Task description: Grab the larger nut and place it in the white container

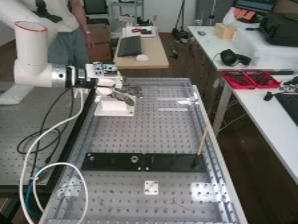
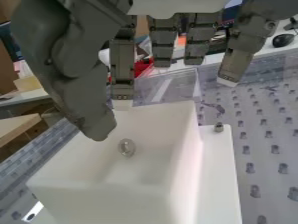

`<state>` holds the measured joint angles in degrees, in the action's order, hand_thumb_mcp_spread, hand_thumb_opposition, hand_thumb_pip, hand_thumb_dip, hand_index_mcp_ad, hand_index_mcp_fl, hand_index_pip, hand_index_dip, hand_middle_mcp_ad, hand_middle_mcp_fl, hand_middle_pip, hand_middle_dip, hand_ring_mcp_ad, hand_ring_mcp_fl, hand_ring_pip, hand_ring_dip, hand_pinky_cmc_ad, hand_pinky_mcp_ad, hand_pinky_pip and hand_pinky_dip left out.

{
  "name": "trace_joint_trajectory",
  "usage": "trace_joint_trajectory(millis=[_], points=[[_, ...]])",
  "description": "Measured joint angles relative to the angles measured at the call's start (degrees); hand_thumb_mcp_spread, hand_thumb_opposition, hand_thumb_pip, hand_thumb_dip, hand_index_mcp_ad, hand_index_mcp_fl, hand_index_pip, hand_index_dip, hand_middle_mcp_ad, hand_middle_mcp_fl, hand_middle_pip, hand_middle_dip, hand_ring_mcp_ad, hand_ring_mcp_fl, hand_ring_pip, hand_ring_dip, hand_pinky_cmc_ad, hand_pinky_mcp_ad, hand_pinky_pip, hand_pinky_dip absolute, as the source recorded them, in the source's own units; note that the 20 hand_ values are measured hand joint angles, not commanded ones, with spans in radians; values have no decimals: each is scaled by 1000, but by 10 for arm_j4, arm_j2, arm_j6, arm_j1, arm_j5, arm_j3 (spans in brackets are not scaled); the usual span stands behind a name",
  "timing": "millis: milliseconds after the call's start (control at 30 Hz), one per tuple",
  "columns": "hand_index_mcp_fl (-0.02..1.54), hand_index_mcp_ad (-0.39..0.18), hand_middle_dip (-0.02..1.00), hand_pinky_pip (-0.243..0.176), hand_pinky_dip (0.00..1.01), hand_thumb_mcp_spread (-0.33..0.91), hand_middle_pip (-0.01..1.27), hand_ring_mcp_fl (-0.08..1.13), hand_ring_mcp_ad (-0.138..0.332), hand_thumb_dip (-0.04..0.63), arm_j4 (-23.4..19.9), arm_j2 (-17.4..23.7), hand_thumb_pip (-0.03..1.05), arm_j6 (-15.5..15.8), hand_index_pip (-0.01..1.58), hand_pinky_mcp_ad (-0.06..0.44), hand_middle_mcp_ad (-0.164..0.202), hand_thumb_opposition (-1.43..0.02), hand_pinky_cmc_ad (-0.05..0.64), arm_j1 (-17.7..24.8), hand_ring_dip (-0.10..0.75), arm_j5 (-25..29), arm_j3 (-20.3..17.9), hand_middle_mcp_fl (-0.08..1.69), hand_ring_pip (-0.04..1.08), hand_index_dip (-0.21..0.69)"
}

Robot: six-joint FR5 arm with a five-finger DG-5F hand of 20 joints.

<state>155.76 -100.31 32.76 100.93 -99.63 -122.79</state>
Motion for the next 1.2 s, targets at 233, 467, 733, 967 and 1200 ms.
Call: trace_joint_trajectory(millis=[233,467,733,967,1200], points=[[7,-138,218,-108,696,302,133,0,145,220,10,36,805,-16,1222,293,75,-881,353,-22,103,39,21,2,171,-152],[3,-138,218,-106,749,241,134,0,145,220,52,80,803,-42,1021,293,75,-869,349,-90,106,62,102,2,171,-176],[5,-138,220,-106,749,215,133,0,145,220,133,80,803,-17,838,297,75,-855,353,-141,103,63,171,3,138,-173],[5,-138,225,-110,749,215,131,2,145,220,158,70,799,8,808,293,79,-855,353,-167,103,53,201,7,120,-159],[5,-138,234,-110,749,215,134,0,145,220,171,64,771,23,723,297,75,-853,353,-173,106,36,227,3,124,-133]])
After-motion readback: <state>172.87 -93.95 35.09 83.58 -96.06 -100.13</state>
